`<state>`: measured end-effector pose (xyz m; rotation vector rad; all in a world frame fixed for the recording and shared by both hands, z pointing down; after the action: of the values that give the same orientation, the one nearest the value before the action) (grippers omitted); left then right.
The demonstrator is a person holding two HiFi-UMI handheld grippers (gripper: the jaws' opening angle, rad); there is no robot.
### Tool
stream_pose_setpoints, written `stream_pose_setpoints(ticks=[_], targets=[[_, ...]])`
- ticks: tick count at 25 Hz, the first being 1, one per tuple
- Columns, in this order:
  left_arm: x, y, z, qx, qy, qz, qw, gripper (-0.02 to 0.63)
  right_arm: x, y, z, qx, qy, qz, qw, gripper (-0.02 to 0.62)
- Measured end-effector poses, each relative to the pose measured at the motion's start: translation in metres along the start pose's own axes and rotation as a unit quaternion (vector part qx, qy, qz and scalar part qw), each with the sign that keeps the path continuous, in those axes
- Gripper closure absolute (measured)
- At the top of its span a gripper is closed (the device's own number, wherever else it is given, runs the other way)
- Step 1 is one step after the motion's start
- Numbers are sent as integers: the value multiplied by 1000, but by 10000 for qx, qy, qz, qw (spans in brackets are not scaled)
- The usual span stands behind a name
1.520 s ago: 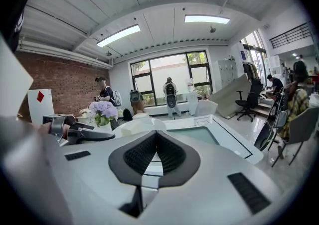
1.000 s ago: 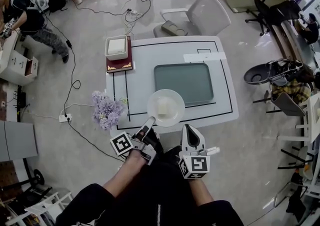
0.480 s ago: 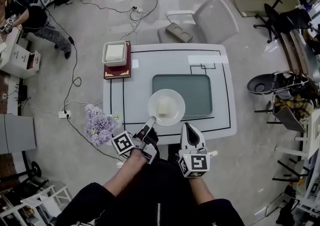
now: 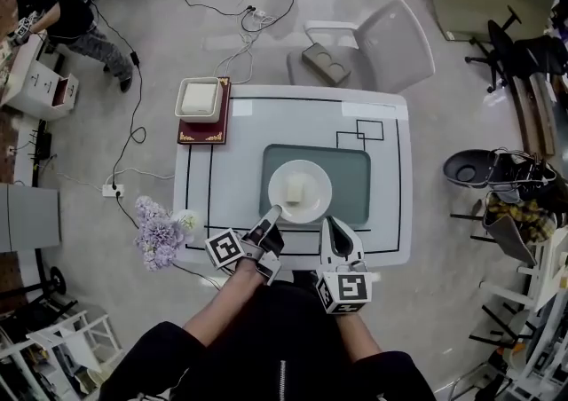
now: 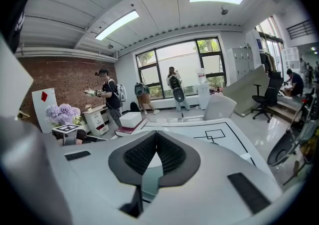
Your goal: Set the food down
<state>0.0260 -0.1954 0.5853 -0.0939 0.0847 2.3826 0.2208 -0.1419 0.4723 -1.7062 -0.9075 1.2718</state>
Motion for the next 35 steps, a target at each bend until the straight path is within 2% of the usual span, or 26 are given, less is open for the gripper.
stream_pose_setpoints(ticks=[9, 12, 16, 24, 29, 35], targets=[[-51, -21, 42, 129, 162, -20, 9998, 597, -16, -1, -45, 95, 257, 280, 9992, 586], [-66, -31, 57, 143, 359, 15, 9993, 597, -16, -3, -62, 116, 310, 338, 9989, 586], [-79, -45, 79, 52, 720, -28, 9974, 597, -14, -7, -83, 60, 306, 387, 9988, 586], [-84, -63, 95, -119, 1180, -123, 9929, 597, -10, -11, -109, 66, 418, 398, 9983, 586], [-86, -64, 95, -424, 1505, -114, 9876, 597, -8, -11, -114, 69, 484, 379, 9981, 586], [-85, -60, 91, -650, 1589, -23, 9851, 594, -10, -12, -112, 34, 566, 422, 9975, 586]])
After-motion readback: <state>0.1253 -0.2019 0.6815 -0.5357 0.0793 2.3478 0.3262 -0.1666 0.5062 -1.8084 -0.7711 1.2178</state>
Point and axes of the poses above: the fingertips, and each gripper's own axes: x backward along the fingers, z to its left, y out of its top, the point moved 9 cm from there along x, backward along the fingers
